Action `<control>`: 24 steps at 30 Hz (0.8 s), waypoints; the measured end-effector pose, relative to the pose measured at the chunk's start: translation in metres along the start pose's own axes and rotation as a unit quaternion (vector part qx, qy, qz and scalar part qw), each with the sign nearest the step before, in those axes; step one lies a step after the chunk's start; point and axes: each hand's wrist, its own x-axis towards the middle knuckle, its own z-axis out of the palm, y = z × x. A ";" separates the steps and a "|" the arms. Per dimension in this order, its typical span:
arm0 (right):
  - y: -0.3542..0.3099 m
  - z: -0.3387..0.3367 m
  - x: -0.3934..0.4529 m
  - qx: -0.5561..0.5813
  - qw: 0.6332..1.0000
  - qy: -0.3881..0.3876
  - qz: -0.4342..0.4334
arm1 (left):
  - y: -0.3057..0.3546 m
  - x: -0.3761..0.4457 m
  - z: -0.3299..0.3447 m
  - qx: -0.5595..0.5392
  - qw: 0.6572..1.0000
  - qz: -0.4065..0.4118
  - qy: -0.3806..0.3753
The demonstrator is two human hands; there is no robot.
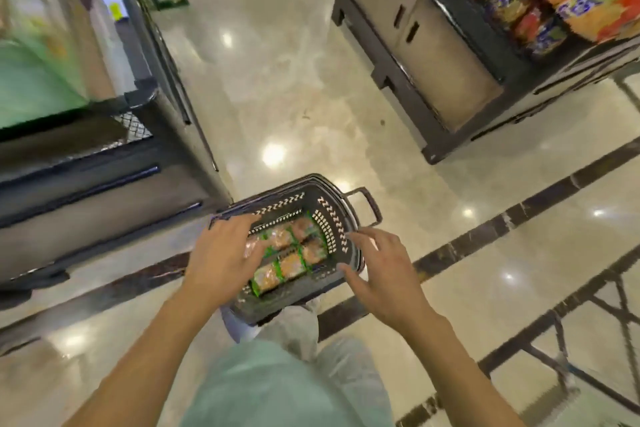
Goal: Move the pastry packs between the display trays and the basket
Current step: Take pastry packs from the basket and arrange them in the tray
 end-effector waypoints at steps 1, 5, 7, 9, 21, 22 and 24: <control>0.005 -0.001 0.014 -0.002 1.000 -0.018 -0.018 | 0.001 0.004 0.002 0.006 1.000 -0.017 0.009; 0.019 0.015 0.068 -0.017 0.988 -0.115 -0.098 | -0.004 0.008 0.021 -0.012 0.995 -0.087 0.053; 0.026 0.040 0.089 -0.008 0.976 -0.174 -0.132 | -0.018 0.013 0.051 -0.031 0.989 -0.136 0.049; 0.041 0.081 0.126 -0.014 0.960 -0.232 -0.158 | -0.034 0.038 0.087 -0.035 0.980 -0.188 0.061; 0.154 0.496 0.262 -0.144 0.866 -0.375 -0.299 | -0.209 0.120 0.415 -0.041 0.963 -0.267 -0.025; 0.158 0.528 0.265 -0.152 0.866 -0.366 -0.305 | -0.223 0.123 0.440 -0.031 0.964 -0.263 -0.038; 0.160 0.579 0.266 -0.159 0.867 -0.356 -0.310 | -0.243 0.128 0.480 -0.024 0.963 -0.263 -0.058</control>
